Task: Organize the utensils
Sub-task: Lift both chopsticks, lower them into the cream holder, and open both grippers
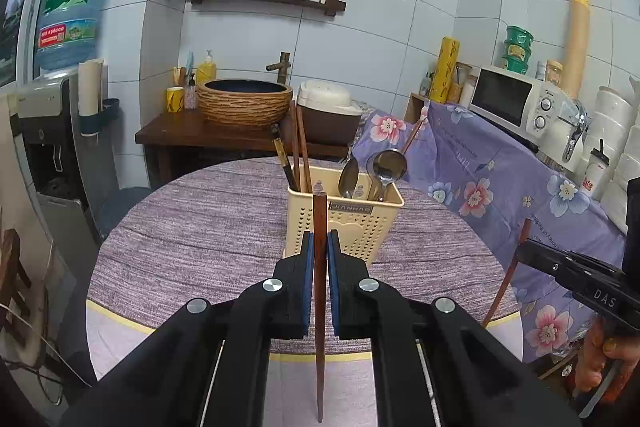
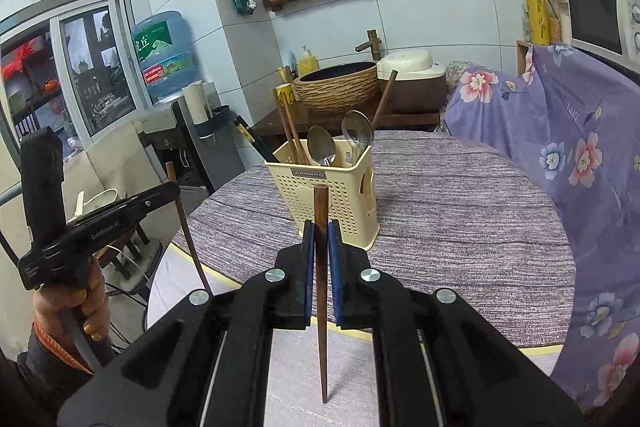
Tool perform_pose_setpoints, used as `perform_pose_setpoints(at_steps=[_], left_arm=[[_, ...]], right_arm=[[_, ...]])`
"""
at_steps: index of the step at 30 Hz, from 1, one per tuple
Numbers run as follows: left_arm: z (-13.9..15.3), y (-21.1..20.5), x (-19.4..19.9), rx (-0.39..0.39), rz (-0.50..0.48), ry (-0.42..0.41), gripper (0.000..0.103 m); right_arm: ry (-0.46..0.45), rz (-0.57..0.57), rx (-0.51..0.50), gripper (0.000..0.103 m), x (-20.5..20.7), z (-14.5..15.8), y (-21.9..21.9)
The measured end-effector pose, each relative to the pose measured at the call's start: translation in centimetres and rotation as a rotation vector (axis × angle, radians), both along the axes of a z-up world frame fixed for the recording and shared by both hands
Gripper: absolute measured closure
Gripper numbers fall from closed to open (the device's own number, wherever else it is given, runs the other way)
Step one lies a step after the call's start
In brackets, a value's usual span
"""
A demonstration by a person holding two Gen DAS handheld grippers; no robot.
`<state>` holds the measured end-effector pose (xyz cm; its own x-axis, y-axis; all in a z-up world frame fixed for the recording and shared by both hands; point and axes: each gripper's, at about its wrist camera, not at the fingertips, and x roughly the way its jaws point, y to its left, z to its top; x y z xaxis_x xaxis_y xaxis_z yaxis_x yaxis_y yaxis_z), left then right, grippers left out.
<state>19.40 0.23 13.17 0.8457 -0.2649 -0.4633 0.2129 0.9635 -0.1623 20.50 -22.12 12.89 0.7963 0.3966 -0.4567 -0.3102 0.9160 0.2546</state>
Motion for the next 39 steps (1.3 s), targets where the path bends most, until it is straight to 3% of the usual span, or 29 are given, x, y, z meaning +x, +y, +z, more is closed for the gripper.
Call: perform_pose_setpoints(at_steps=[4,9,15,20,23,25,32,39], left_arm=[[1.5,0.0,1.0,-0.010,-0.024,-0.007,0.095],[5.9,0.2,3.3,-0.040,-0.033,-0.052,0.095],[12.4,0.0,7.3,-0.072,0.019,-0.139,0.095],[14.7,-1.6,10.3,-0.058,0.083,-0.233,0.095],[14.3,-2.7,11.0,-0.029,0.123,-0.314,0.095],[13.2,-3.3,11.7,-0.030,0.138,-0.322,0.095],[7.1,-4.3,14.0,0.015,0.148,-0.227,0.095],[1.8,-4.3,15.4,0.026,0.130,-0.105,0.095]], right_arm=[[-0.031,0.006,-0.001,0.095,0.6,1.6,0.4],[-0.092,0.013,-0.001,0.095,3.0,6.6,1.1],[-0.213,-0.040,-0.079,0.095,7.0,14.3,2.9],[-0.277,-0.090,-0.124,0.095,10.0,16.6,3.9],[-0.278,-0.114,-0.103,0.095,11.7,16.2,4.1],[-0.259,-0.123,-0.098,0.095,12.6,15.0,4.2],[-0.190,-0.133,-0.090,0.095,14.8,8.9,4.5],[-0.130,-0.125,-0.088,0.095,16.1,4.6,4.7]])
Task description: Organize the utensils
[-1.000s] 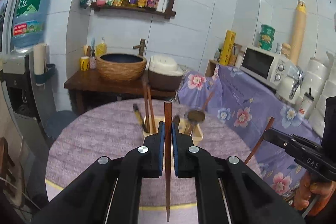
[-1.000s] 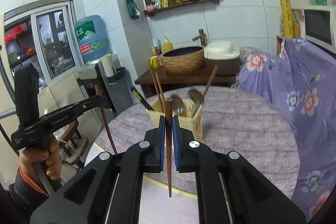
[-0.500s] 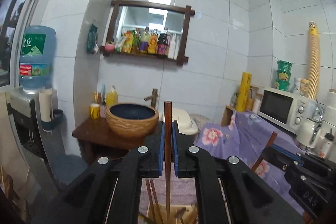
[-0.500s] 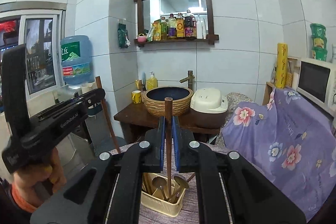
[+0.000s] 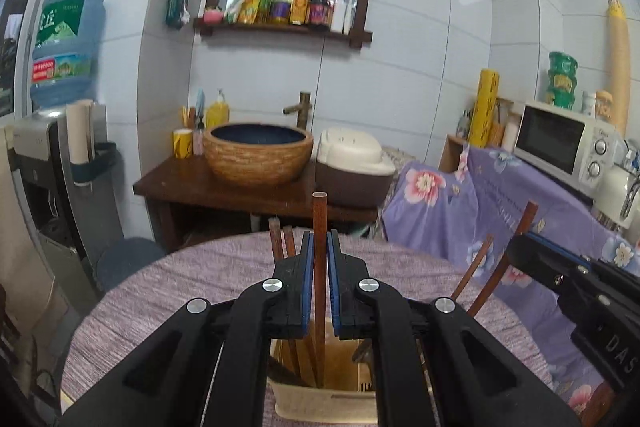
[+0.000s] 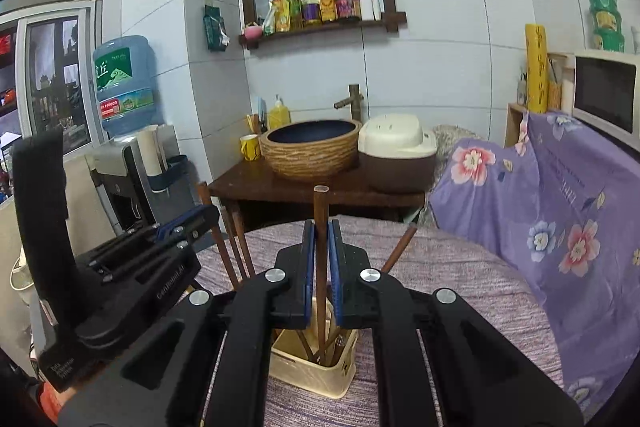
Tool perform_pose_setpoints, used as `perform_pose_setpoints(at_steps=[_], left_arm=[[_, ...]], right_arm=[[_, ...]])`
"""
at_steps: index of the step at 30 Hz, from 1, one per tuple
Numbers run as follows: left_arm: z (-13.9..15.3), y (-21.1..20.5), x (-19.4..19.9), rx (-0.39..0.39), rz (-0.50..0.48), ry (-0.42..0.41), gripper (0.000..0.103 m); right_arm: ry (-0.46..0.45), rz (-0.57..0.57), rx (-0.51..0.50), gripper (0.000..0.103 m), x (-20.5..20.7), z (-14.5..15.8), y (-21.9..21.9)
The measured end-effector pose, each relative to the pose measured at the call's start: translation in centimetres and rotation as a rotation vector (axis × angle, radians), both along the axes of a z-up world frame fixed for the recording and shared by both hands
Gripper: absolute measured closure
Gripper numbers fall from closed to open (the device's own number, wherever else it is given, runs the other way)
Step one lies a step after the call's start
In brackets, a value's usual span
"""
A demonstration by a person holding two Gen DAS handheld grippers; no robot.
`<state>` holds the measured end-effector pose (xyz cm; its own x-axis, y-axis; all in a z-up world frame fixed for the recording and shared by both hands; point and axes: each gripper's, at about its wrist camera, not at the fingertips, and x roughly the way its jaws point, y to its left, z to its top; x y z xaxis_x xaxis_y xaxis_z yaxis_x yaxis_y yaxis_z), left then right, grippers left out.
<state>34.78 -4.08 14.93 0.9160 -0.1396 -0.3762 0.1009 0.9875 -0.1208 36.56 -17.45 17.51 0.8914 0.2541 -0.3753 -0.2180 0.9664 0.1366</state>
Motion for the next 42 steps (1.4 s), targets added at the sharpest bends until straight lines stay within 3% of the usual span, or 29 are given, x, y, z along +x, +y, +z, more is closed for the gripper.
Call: perform_pose_setpoints(at_steps=[5,14,15,19,20,23,25,27,28,30,36,42], left_arm=[[-1.9,0.0,0.4,0.011,-0.003,0.039,0.095],[-1.6,0.2,0.2,0.016,-0.019,0.046,0.094],[-1.5,0.2,0.0,0.016,-0.027,0.047,0.092],[-1.1,0.6,-1.4,-0.006,-0.048,0.022,0.057],[-1.0,0.7,-1.9,-0.012,-0.052,0.015,0.053],[-0.8,0.9,-4.3,-0.008,-0.080,-0.008,0.039],[-0.9,1.4,-6.5,0.007,-0.099,-0.032,0.027],[-1.4,2.5,-8.6,0.014,-0.096,-0.056,0.015],[-1.7,3.1,-9.5,0.018,-0.094,-0.063,0.007],[-2.5,4.5,-11.4,0.026,-0.091,-0.081,0.005],[-5.7,7.8,-18.6,0.018,-0.063,-0.081,0.005],[-9.7,8.1,-24.5,-0.007,-0.003,-0.052,0.005]], right_arm=[[0.008,-0.002,0.017,0.095,0.1,-0.9,-0.2],[0.041,-0.008,0.044,0.096,0.4,-1.9,-0.6],[0.042,-0.006,0.042,0.095,0.3,-1.9,-0.7],[0.025,-0.005,0.039,0.093,-0.8,-1.8,-0.9],[0.018,-0.003,0.046,0.087,-1.3,-1.7,-1.1],[-0.018,-0.021,0.058,0.053,-3.3,-1.8,-2.0],[-0.035,-0.045,0.050,0.043,-4.8,-2.1,-2.8],[-0.034,-0.071,0.039,0.023,-6.1,-2.6,-3.8],[-0.033,-0.085,0.038,0.019,-6.8,-3.1,-4.4],[-0.030,-0.132,0.027,0.008,-8.6,-4.4,-5.6],[0.049,-0.165,-0.035,0.006,-13.7,-9.9,-5.9],[0.023,-0.111,-0.067,0.006,-21.8,-14.3,-2.2]])
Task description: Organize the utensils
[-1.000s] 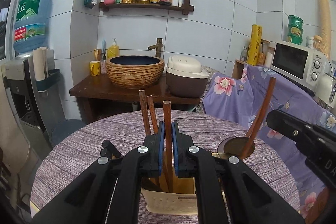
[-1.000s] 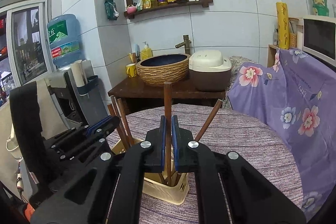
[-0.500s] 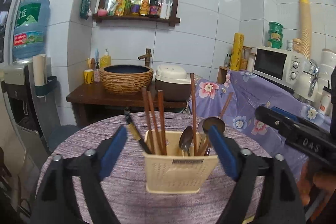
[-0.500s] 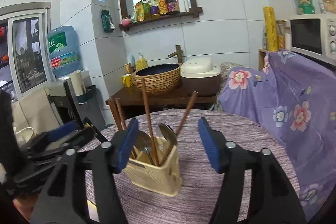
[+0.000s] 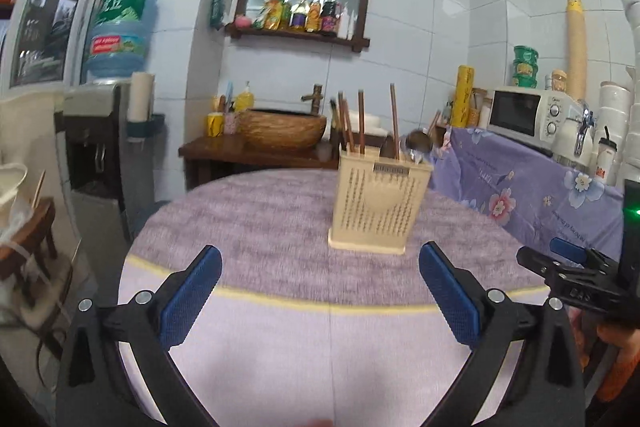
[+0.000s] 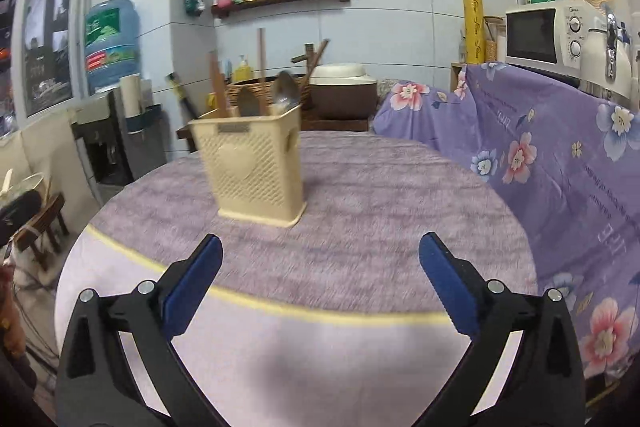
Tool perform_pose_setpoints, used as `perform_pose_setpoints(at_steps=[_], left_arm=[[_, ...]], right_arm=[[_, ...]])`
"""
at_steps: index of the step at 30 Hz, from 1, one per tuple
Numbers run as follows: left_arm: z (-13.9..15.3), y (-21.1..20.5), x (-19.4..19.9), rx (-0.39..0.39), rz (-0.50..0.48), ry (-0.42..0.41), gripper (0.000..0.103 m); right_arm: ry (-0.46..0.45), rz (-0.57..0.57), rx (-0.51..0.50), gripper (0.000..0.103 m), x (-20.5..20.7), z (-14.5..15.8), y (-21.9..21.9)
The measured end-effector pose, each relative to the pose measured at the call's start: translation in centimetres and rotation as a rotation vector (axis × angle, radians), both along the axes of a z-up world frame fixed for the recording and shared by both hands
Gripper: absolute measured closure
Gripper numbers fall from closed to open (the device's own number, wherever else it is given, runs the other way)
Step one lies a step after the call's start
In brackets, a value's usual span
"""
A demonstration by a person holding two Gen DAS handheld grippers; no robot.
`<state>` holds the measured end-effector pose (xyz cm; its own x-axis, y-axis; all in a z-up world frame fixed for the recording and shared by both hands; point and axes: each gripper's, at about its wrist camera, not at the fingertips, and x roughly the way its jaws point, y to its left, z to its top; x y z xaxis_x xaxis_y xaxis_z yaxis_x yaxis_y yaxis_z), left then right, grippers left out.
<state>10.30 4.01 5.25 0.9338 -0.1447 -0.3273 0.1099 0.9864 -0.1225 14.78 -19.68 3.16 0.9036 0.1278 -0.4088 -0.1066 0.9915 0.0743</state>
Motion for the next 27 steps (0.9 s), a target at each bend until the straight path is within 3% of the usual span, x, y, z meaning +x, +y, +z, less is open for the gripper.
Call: perform_pose_setpoints(at_steps=[6,12,20,27], left_arm=[[-2.0,0.1,-5.3,0.009,0.062,-0.028,0.005],[-2.6,-0.1,-8.7,0.063,0.072,-0.061,0.005],[-2.5,-0.1,-10.5,0.065,0.075,-0.079,0.005],[-2.8,-0.1,-10.6,0.066,0.066,-0.077,0.005]], right_arm=[[-0.098,0.071,-0.047,0.006,-8.7,-1.2,4.0],[-0.178,0.089,-0.067,0.006,-13.8,-0.6,5.1],[-0.206,0.085,-0.008,0.006,-15.1,0.4,4.0],[-0.204,0.079,-0.020,0.006,-14.9,0.4,4.0]])
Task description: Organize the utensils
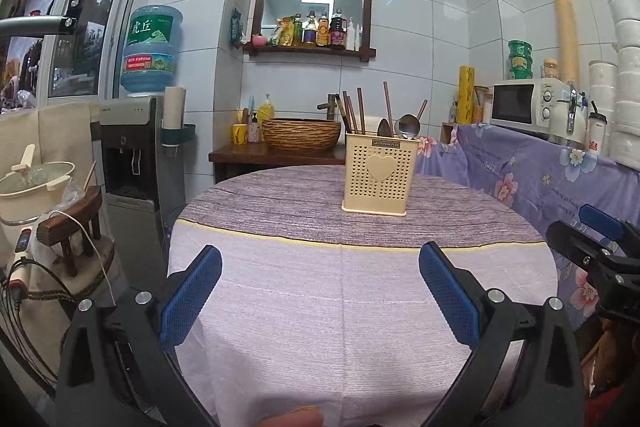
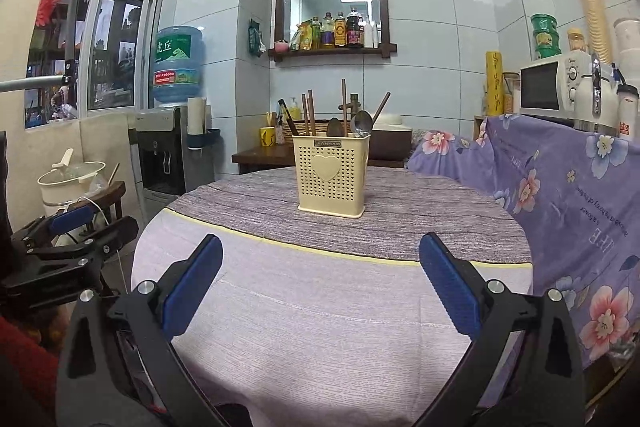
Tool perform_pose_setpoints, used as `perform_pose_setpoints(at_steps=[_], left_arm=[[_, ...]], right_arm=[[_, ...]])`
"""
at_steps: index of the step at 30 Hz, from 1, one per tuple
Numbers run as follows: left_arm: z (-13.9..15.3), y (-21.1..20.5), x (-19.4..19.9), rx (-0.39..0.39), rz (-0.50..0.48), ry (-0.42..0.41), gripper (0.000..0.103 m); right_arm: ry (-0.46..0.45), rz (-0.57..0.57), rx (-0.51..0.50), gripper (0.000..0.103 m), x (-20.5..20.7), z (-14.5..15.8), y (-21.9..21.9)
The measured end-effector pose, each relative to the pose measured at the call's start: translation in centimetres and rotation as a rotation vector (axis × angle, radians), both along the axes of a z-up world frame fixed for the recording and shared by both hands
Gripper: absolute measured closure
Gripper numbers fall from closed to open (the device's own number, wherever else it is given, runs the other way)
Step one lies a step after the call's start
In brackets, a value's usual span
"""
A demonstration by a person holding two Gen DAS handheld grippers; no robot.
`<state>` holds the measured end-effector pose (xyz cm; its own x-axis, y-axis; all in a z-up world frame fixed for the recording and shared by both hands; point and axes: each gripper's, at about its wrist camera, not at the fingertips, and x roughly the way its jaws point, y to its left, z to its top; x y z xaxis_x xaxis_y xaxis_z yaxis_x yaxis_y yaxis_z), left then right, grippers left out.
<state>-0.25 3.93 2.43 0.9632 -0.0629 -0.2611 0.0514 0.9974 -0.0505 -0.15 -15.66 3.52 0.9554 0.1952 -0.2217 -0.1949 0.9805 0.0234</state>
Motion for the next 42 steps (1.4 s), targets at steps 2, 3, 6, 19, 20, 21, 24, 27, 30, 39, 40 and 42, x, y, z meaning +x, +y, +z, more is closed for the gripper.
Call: perform_pose_setpoints(at_steps=[2,3,6,19,20,21,24,27,30,39,40,42], left_arm=[[-0.08,-0.02,-0.03,-0.001,-0.005,-0.001,0.005],[-0.08,-0.02,0.00,0.000,-0.006,-0.001,0.005],[-0.06,0.02,-0.05,-0.002,-0.006,-0.003,0.005],[-0.04,0.03,-0.02,0.000,-0.024,0.009,0.005],[-0.01,-0.01,-0.03,0.001,-0.023,0.008,0.005],[-0.02,-0.05,-0.05,0.003,-0.023,0.008,0.005],[0.00,-0.02,0.02,0.003,-0.024,0.010,0.005],[-0.03,-0.04,0.08,0.004,-0.024,0.012,0.005],[-0.03,-0.11,0.15,0.003,-0.025,0.015,0.005],[-0.04,-0.24,0.20,0.011,-0.031,0.017,0.005],[-0.01,-0.30,0.23,0.013,-0.031,0.017,0.005],[0.00,-0.32,0.22,0.014,-0.033,0.017,0.005]], right_arm=[[0.004,0.009,-0.003,0.006,0.14,-0.04,0.07],[0.007,0.015,0.000,0.006,0.18,-0.10,0.09],[0.010,0.014,0.001,0.006,0.33,-0.21,0.04],[0.020,0.012,0.005,0.006,0.61,-0.51,-0.14],[0.020,0.013,0.005,0.006,0.61,-0.53,-0.15],[0.020,0.012,0.005,0.006,0.60,-0.51,-0.13],[0.024,0.014,0.006,0.006,0.70,-0.54,-0.14],[0.024,0.013,0.006,0.006,0.71,-0.54,-0.14],[0.024,0.013,0.006,0.006,0.70,-0.53,-0.15],[0.031,0.013,0.008,0.006,0.90,-0.89,-0.08],[0.030,0.013,0.008,0.006,0.90,-0.91,-0.08],[0.031,0.013,0.007,0.006,0.91,-0.89,-0.09]])
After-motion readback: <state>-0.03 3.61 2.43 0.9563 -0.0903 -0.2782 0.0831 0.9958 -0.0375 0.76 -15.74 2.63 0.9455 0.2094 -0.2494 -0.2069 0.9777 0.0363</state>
